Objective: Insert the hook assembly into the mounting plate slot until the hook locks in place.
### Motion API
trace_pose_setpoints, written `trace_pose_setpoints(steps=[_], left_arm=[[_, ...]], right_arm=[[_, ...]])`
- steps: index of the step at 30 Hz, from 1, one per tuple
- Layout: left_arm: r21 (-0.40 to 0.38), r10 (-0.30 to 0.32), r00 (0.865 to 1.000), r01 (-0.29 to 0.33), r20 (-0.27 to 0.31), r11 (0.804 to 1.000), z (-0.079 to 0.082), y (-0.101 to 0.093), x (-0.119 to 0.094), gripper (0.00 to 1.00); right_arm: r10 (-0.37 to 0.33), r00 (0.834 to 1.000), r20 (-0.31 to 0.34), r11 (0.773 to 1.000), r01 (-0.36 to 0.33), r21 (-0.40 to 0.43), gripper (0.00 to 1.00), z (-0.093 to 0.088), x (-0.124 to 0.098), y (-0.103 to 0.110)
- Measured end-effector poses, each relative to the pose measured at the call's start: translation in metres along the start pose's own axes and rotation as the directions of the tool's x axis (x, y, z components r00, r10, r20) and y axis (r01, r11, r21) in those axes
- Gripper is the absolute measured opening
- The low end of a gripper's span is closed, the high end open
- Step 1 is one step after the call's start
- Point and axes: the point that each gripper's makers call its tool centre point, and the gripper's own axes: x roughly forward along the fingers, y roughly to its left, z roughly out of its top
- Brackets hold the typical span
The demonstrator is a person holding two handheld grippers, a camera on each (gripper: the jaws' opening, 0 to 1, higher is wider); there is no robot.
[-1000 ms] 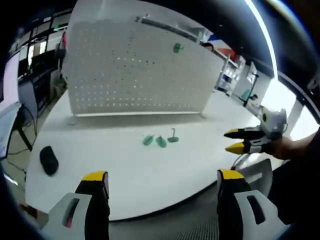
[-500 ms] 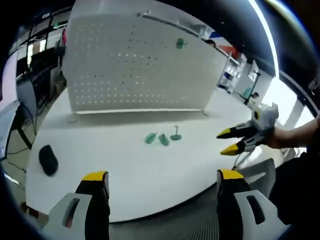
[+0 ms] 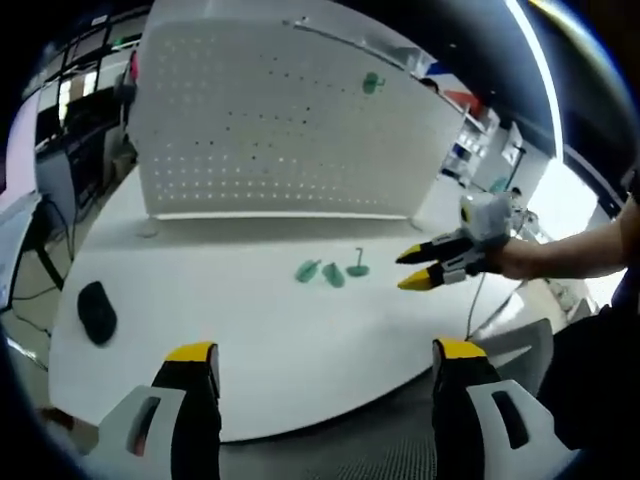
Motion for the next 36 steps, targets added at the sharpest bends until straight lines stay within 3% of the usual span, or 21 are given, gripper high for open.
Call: trace_pose_setpoints(steps=[9,17,29,32,36], left_arm=[[-0.007,0.004,1.0,-0.004,-0.011,1.0,-0.002,0.002,0.001,0.9],[-0.024,0.018,1.0,-0.018,-0.015,1.0,-0.003,0.004,-0.002,0.9],[-0.034,0.016,1.0,-0.017,-0.026,0.999,-0.004,0.006,0.0,0.89],[-0.035,0.013,1.0,-0.013,-0.021,0.999,-0.002,0.006,0.0,0.89],[-0.031,0.011,1.0,-0.012,-0.025,0.999,-0.002,0.006,0.001,0.88]], right_arm=[[0.025,0.999,-0.028,1.0,-0.025,-0.006,0.33,0.016,0.031,-0.025],[0.071,0.992,-0.1,0.996,-0.075,-0.038,0.3,0.014,0.051,-0.03],[0.101,0.985,-0.141,0.994,-0.106,-0.029,0.13,0.015,0.064,-0.034],[0.128,0.978,-0.166,0.992,-0.129,0.007,0.04,0.013,0.066,-0.033],[0.137,0.977,-0.161,0.99,-0.133,0.038,0.01,0.015,0.067,-0.032]])
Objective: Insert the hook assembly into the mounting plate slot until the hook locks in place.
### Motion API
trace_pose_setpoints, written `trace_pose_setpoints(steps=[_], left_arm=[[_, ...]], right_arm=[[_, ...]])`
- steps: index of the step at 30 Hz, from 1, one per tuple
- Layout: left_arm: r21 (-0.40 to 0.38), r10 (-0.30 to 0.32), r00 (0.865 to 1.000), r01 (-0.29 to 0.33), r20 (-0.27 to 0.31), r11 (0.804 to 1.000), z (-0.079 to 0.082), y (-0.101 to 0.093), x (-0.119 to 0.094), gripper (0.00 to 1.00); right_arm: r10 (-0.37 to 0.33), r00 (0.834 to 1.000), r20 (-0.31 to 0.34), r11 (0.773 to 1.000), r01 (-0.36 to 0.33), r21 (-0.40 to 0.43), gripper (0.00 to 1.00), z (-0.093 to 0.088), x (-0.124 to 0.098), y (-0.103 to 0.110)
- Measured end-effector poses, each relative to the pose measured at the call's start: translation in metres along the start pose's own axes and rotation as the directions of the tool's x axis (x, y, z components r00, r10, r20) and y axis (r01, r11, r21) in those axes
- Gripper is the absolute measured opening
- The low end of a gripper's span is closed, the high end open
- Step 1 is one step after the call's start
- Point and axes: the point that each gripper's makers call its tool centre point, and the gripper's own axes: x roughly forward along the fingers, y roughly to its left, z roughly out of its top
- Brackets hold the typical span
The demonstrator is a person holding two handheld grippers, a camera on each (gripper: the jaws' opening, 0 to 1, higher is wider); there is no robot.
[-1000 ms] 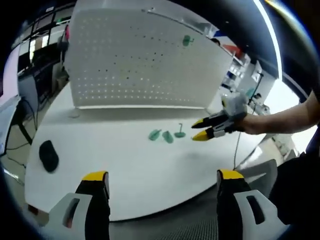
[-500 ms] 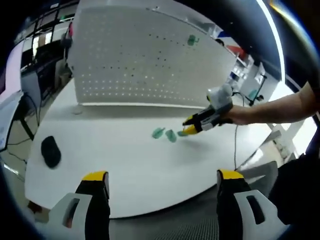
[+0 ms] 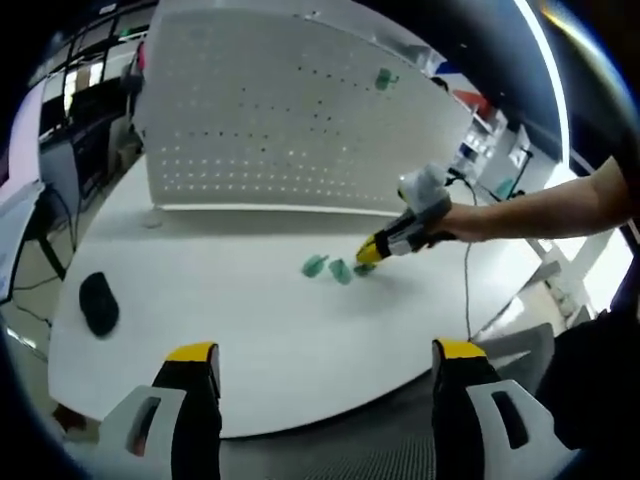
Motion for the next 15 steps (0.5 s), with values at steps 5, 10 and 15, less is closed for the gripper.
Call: trace_pose_setpoints(steps=[5,10,15], left_arm=[[-0.004,0.002,1.0,-0.002,0.002,1.0,-0.001,0.001,-0.001,0.88],[-0.002,0.005,1.0,-0.005,0.005,1.0,0.0,0.0,-0.002,0.89],[0.007,0.005,1.0,-0.005,0.014,1.0,0.003,-0.001,-0.004,0.89]], right_arm=[[-0.008,1.0,0.002,1.0,0.008,-0.008,0.0,0.0,0.0,0.001],[-0.021,1.0,0.005,1.0,0.021,0.011,0.0,-0.001,-0.004,0.001],[-0.044,0.998,0.034,0.998,0.043,0.035,0.0,0.0,-0.011,0.004]])
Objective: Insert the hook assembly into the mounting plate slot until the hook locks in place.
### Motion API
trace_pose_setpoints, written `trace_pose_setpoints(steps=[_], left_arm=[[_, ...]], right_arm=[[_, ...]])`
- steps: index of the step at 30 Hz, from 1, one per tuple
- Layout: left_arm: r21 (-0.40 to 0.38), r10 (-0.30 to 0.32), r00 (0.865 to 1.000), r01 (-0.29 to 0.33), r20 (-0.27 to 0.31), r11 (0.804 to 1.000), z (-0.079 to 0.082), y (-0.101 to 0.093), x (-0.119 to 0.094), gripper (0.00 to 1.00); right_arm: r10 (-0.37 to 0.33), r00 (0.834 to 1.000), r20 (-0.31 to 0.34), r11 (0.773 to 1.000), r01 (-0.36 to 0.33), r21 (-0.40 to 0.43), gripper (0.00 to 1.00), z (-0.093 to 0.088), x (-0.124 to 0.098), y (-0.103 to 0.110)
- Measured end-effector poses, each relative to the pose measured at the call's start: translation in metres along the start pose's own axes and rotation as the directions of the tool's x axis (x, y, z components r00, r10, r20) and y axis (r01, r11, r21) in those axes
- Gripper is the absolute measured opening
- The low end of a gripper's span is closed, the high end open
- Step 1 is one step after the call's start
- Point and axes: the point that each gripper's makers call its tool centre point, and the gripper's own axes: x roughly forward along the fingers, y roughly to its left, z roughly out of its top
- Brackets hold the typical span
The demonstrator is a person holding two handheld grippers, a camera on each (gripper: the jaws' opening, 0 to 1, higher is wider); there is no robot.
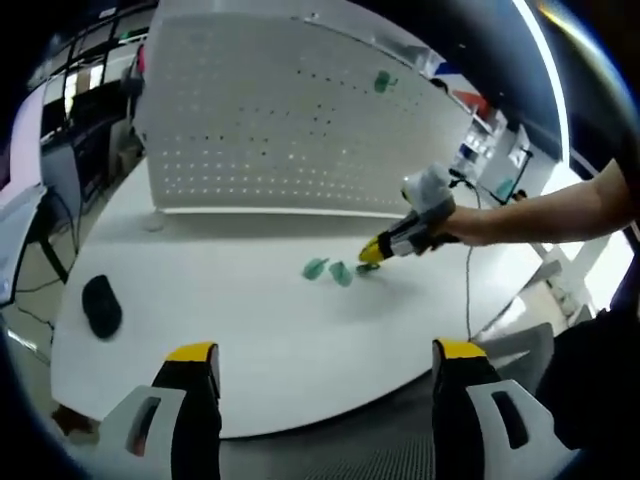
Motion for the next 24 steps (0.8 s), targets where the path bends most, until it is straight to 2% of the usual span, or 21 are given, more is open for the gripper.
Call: trace_pose_setpoints(steps=[5,8,11,14,17,24], left_arm=[[0.014,-0.003,1.0,0.003,0.011,1.0,0.006,-0.003,-0.002,0.89],[0.021,-0.005,1.0,0.004,0.018,1.0,0.01,-0.005,-0.003,0.89],[0.029,-0.01,0.999,0.009,0.03,1.0,0.017,-0.008,-0.003,0.89],[0.025,-0.02,0.999,0.019,0.05,1.0,0.026,-0.01,-0.003,0.89],[0.049,-0.025,0.998,0.022,0.06,0.999,0.035,-0.015,-0.002,0.91],[0.082,-0.042,0.996,0.035,0.084,0.996,0.056,-0.026,0.003,0.9]], right_arm=[[-0.037,0.997,0.072,0.998,0.033,0.059,0.0,0.013,-0.01,-0.007],[-0.073,0.989,0.127,0.992,0.059,0.11,0.0,0.024,-0.02,-0.012],[-0.103,0.977,0.187,0.989,0.081,0.121,0.0,0.039,-0.033,-0.015],[-0.117,0.961,0.251,0.985,0.08,0.156,0.0,0.056,-0.046,-0.014],[-0.129,0.935,0.331,0.977,0.064,0.201,0.0,0.075,-0.062,-0.006],[-0.143,0.892,0.429,0.969,0.038,0.245,0.0,0.096,-0.088,0.018]])
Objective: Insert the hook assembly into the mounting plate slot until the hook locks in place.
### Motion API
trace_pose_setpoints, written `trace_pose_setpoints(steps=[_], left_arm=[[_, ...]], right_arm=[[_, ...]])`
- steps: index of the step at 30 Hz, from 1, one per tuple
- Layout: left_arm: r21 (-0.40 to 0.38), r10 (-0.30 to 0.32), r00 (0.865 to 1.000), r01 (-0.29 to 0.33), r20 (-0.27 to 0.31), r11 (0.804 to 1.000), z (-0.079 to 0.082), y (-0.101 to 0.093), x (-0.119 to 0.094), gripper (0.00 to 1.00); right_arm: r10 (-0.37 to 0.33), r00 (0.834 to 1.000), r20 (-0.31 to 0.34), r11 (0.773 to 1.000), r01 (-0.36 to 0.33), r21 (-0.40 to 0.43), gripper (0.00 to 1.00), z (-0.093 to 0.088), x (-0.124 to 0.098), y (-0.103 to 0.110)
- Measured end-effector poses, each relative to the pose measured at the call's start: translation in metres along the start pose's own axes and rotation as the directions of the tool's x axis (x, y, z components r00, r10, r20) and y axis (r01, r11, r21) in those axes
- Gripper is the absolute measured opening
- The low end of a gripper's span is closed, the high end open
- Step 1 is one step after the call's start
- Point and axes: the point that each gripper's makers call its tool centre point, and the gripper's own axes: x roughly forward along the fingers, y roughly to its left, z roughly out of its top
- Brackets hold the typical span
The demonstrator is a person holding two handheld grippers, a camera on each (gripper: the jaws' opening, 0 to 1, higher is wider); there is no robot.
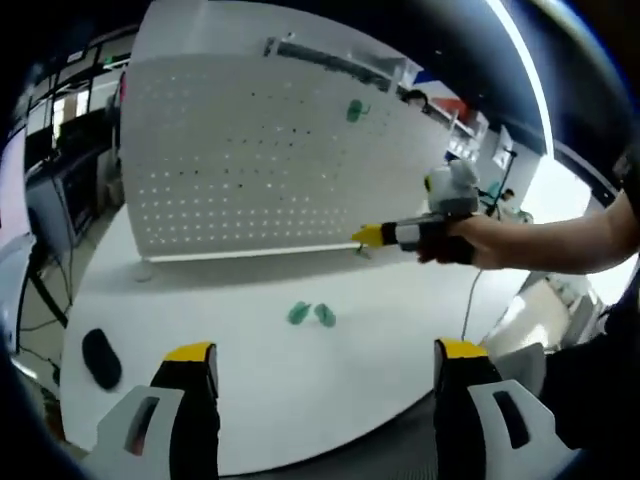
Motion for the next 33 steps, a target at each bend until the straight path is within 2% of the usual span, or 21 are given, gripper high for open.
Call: trace_pose_setpoints(steps=[5,10,13,16,21,26,33], left_arm=[[-0.022,0.001,0.999,0.0,0.042,1.0,0.019,-0.005,0.001,0.9],[-0.005,-0.005,0.999,0.005,0.041,1.0,0.024,-0.011,0.005,0.89],[-0.001,-0.006,0.999,0.006,0.044,1.0,0.026,-0.014,0.005,0.89],[-0.054,-0.014,0.998,0.017,0.067,0.998,0.03,-0.018,0.007,0.9],[-0.067,-0.008,0.998,0.011,0.059,0.998,0.031,-0.021,0.011,0.83],[-0.102,-0.013,0.997,0.021,0.078,0.995,0.036,-0.025,0.013,0.78],[-0.143,-0.011,0.995,0.026,0.104,0.989,0.043,-0.027,0.01,0.69]], right_arm=[[0.014,0.998,0.065,1.0,-0.015,0.014,0.0,0.009,-0.011,0.024],[0.027,0.992,0.123,0.998,-0.035,0.056,0.0,0.017,-0.019,0.049],[0.031,0.984,0.173,0.991,-0.053,0.122,0.0,0.023,-0.024,0.062],[0.042,0.98,0.196,0.986,-0.072,0.148,0.0,0.026,-0.029,0.075],[0.064,0.962,0.265,0.964,-0.128,0.233,0.0,0.039,-0.04,0.098],[0.087,0.952,0.295,0.957,-0.162,0.24,0.0,0.042,-0.047,0.123],[0.11,0.938,0.329,0.939,-0.207,0.275,0.0,0.045,-0.05,0.144]])
